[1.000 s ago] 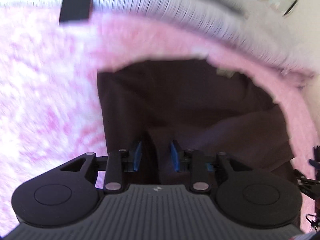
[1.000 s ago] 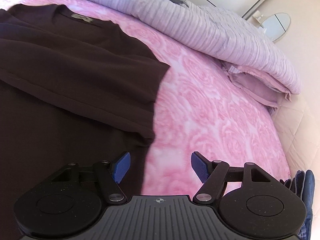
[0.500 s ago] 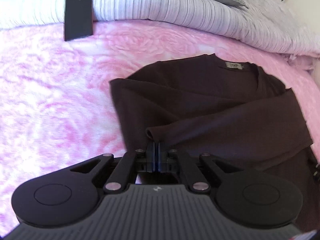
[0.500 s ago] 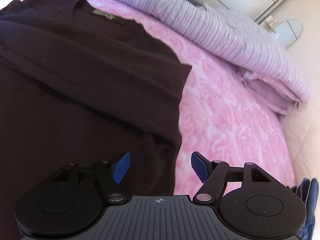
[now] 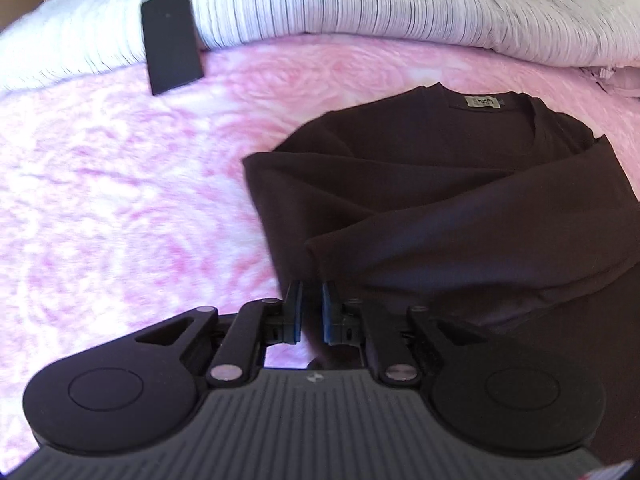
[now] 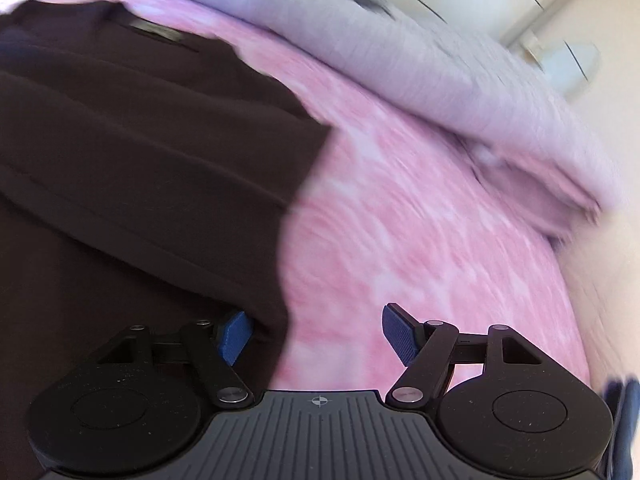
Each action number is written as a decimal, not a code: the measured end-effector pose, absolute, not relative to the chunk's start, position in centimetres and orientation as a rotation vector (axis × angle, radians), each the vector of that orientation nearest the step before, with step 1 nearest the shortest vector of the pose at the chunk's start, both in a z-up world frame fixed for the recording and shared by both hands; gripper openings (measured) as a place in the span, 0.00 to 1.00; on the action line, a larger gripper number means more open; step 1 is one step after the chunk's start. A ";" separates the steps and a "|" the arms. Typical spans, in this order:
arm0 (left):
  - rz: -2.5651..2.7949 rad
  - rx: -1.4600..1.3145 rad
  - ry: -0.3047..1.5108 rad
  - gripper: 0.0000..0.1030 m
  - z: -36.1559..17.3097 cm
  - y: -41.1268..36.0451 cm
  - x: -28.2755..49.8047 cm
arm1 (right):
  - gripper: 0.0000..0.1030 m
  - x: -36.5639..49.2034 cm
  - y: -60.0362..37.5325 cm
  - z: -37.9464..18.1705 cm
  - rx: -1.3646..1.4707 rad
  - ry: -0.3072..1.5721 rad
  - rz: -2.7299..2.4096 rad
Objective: Fold clothes
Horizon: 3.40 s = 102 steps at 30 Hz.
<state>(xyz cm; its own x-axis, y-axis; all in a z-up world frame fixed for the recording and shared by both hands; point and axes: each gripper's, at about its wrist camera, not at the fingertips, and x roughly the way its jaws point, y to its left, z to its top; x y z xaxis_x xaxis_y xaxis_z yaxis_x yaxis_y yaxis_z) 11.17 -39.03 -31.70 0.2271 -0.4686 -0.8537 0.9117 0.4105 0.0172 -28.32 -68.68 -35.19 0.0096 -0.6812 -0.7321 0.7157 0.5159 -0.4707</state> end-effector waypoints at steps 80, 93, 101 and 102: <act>-0.914 1.147 0.649 0.31 -23.7 -10.3 -19.8 | 0.68 -43.7 -37.1 -12.7 -0.043 1.124 -0.258; -0.936 1.239 0.698 0.31 -31.7 -5.1 -17.6 | 0.68 -41.2 -31.0 -13.2 -0.230 1.148 -0.026; -1.097 1.261 0.569 0.31 -31.5 -6.8 -21.8 | 0.68 -39.2 -31.4 -20.1 -0.141 1.114 -0.056; -1.126 1.305 0.536 0.31 -32.0 -7.0 -22.5 | 0.68 -39.2 -31.6 -21.3 -0.128 1.132 -0.067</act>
<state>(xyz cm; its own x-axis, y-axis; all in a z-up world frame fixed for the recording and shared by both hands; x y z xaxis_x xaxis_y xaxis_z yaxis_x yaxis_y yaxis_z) -22.53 -6.99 -31.97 0.4116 -0.3421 -0.8447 0.8715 -0.1235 0.4746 -39.23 -31.64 -21.25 0.4237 -0.1182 -0.8981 -0.0121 0.9906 -0.1361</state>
